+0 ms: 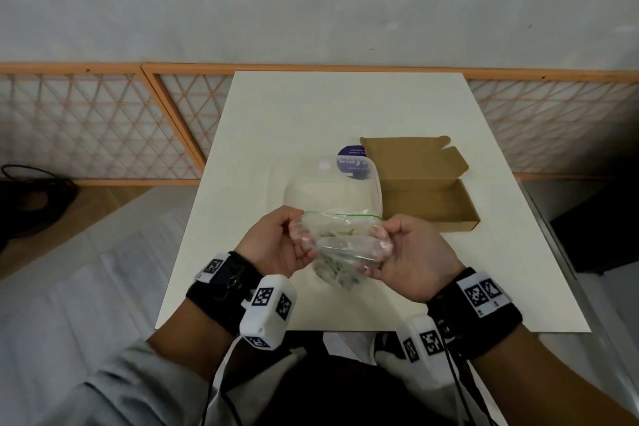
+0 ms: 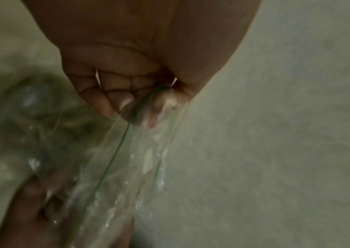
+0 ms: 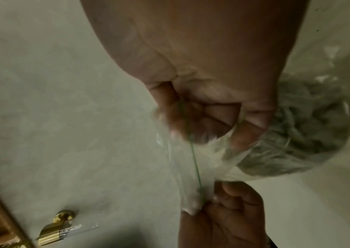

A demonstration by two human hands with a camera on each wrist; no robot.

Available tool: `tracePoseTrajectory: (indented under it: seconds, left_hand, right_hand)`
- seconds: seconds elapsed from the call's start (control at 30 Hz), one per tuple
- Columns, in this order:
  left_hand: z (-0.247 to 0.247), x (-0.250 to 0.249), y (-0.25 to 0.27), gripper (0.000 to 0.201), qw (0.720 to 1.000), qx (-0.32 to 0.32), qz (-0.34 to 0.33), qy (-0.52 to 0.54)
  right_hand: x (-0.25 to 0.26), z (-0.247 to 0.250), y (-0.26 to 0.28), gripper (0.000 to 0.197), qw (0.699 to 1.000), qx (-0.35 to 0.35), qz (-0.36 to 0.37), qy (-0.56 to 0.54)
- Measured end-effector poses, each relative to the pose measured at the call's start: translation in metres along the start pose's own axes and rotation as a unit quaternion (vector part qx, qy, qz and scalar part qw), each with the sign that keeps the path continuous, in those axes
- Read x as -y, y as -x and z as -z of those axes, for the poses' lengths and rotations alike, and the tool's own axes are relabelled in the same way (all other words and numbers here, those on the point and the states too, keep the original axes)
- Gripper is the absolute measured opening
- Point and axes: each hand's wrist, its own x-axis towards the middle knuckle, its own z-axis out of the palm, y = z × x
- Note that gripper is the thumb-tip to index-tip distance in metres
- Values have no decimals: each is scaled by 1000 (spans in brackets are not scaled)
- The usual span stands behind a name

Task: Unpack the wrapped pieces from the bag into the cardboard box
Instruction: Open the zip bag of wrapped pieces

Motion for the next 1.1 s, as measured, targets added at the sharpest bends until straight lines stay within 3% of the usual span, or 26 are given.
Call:
tracePoseTrajectory:
  seconds: [0.1, 0.23, 0.4, 0.47, 0.57, 0.63, 0.73, 0.8, 0.87, 0.93, 1.0, 1.07, 1.1]
  left_hand:
    - [-3, 5, 0, 8, 1000, 10, -1, 16]
    - [-3, 10, -2, 28, 999, -13, -20, 42]
    - [-4, 9, -6, 53, 996, -23, -69, 59]
    - [1, 4, -10, 48, 997, -30, -57, 51]
    - [12, -2, -18, 25, 998, -50, -15, 25]
    - [16, -3, -18, 22, 999, -41, 5, -2]
    - [15, 1, -11, 33, 998, -34, 7, -54]
    - [15, 3, -8, 49, 990, -55, -39, -122]
    - [10, 1, 3, 61, 955, -88, -117, -258]
    - [5, -5, 17, 50, 880, -112, -196, -419]
    - [1, -11, 26, 36, 806, -104, -224, -538]
    - [-3, -11, 26, 23, 771, -88, -224, -590]
    - [-2, -10, 22, 21, 767, -92, -227, -593]
  right_hand:
    - [0, -1, -4, 53, 1000, 3, -5, -4]
    - [-1, -1, -4, 31, 999, -7, 37, 27]
    - [-3, 8, -8, 34, 996, -48, 40, 70]
    - [-2, 15, -10, 33, 997, -42, 32, 61]
    - [1, 24, -14, 51, 998, -45, 19, 33]
    - [2, 24, -17, 54, 998, -56, 13, 34]
    - [-2, 19, -20, 59, 996, -78, 4, 48]
    - [-6, 14, -20, 61, 996, -71, 4, 51]
    - [-7, 9, -17, 64, 997, -61, 13, 42]
    - [-5, 6, -14, 67, 998, -50, 26, 42]
    - [-3, 7, -16, 70, 997, -20, 38, 57]
    - [-3, 5, -16, 76, 995, 5, 45, 84]
    - [-2, 5, -18, 74, 994, -4, 52, 96]
